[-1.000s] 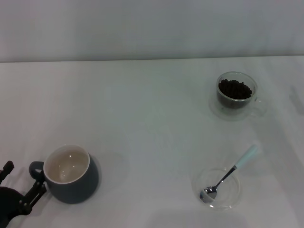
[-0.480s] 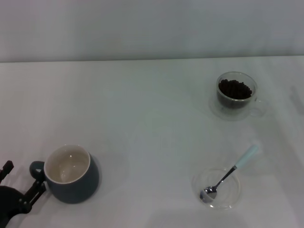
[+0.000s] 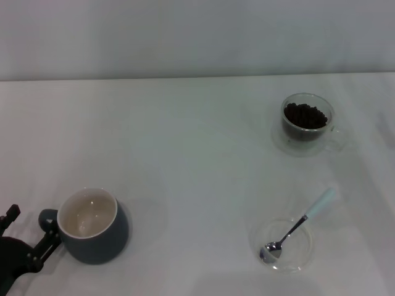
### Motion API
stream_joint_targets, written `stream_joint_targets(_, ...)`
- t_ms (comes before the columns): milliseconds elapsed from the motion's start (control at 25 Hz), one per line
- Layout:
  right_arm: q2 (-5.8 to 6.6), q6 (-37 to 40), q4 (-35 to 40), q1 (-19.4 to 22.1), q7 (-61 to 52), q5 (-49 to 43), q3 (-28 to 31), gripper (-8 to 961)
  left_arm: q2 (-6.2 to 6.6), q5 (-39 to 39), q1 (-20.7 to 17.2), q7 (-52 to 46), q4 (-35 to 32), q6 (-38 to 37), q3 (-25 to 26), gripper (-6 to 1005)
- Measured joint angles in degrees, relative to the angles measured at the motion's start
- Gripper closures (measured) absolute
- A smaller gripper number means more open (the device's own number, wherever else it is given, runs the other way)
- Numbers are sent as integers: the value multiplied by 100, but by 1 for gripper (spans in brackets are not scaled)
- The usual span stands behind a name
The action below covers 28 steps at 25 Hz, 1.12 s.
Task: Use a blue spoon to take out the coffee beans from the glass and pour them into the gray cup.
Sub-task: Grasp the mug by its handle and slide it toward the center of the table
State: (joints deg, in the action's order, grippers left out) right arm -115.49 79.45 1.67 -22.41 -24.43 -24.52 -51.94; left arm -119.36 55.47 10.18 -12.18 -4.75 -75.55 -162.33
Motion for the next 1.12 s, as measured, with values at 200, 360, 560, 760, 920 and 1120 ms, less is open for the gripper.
stream_joint_targets(200, 0, 0, -8, 0, 0, 0, 0, 111, -7, 0, 19, -3, -7, 40, 0, 154)
stream_joint_targets(360, 0, 0, -9, 0, -11, 0, 0, 111, -9, 0, 29, -8, -14, 61, 0, 158)
stream_joint_targets(560, 0, 0, -9, 0, -21, 0, 0, 111, -9, -31, 101, 16, -18, 73, -33, 162)
stream_joint_targets(760, 0, 0, -9, 0, -24, 0, 0, 111, -7, -77, 201, 23, -18, 84, -46, 246)
stream_joint_targets(920, 0, 0, -9, 0, -27, 0, 0, 111, -3, -147, 255, 24, -18, 90, -46, 401)
stream_joint_targets(1120, 0, -1, 5, 0, -34, 0, 0, 111, -11, -188, 302, 27, -18, 94, -45, 573)
